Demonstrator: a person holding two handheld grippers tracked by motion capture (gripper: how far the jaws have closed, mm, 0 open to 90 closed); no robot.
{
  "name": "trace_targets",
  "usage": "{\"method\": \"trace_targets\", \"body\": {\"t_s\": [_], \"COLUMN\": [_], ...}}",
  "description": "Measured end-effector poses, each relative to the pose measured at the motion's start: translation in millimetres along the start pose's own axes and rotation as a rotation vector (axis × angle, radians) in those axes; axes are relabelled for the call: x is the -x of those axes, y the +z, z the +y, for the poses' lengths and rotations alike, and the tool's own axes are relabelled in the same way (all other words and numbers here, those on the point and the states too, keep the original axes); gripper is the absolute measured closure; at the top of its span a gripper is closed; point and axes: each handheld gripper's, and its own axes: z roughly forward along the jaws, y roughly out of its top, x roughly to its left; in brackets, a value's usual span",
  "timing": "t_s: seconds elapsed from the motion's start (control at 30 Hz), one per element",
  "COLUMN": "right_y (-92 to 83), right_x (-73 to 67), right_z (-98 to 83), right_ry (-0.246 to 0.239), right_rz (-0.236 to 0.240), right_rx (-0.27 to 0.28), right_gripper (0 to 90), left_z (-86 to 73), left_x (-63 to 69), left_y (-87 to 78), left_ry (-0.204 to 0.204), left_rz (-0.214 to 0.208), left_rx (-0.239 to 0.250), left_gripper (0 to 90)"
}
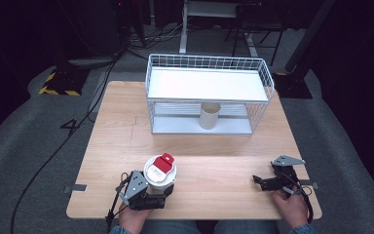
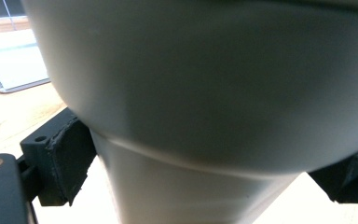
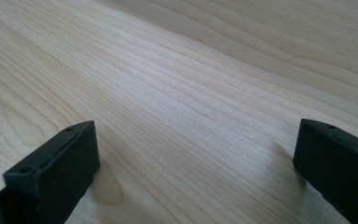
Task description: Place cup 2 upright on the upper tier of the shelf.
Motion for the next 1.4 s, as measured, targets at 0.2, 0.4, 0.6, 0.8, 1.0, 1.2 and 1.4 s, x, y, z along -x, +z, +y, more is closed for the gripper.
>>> {"method": "trace_targets", "body": {"t_s": [0.2, 0.4, 0.6, 0.8, 1.0, 1.2, 1.4], "right_y": [0.0, 0.0, 0.0, 0.0, 0.0, 0.0, 0.0], "right_x": [0.0, 0.0, 0.0, 0.0, 0.0, 0.0, 0.0], "right_z": [0.0, 0.0, 0.0, 0.0, 0.0, 0.0, 0.0], "right_ry": [0.0, 0.0, 0.0, 0.0, 0.0, 0.0, 0.0], "right_rz": [0.0, 0.0, 0.0, 0.0, 0.0, 0.0, 0.0], "right_rx": [0.0, 0.0, 0.0, 0.0, 0.0, 0.0, 0.0], "right_gripper": [0.4, 0.4, 0.4, 0.4, 0.4, 0.4, 0.4], "left_z": [-2.2, -3.6, -3.3, -2.8, -1.3, 6.7, 18.6], "left_x": [-0.3, -0.2, -0.6, -0.7, 0.8, 6.8, 9.2], "left_y": [0.2, -0.1, -0.2, -1.0, -1.8, -6.3, -12.5], "left_ry": [0.001, 0.012, 0.012, 0.021, 0.007, 0.038, 0.018], "left_rz": [0.001, 0.003, -0.003, -0.004, -0.022, -0.02, -0.027], "left_rx": [0.017, 0.027, 0.026, 0.019, 0.022, 0.031, 0.023], "left_gripper": [9.0, 9.6, 9.9, 10.3, 10.7, 10.8, 10.8]}}
